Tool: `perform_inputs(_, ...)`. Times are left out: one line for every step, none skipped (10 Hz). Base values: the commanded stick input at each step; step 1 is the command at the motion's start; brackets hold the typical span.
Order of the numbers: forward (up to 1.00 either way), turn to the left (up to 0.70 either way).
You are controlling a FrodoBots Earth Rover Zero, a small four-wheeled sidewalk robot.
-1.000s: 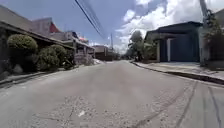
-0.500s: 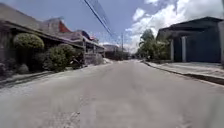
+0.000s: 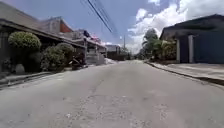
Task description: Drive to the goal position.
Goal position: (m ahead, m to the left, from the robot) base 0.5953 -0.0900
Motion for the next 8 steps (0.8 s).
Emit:
perform_inputs(1.00, 0.00)
perform_inputs(1.00, 0.00)
perform_inputs(1.00, 0.01)
perform_inputs(1.00, 0.04)
perform_inputs(1.00, 0.37)
perform_inputs(1.00, 0.38)
perform_inputs(1.00, 0.37)
perform_inputs(1.00, 0.32)
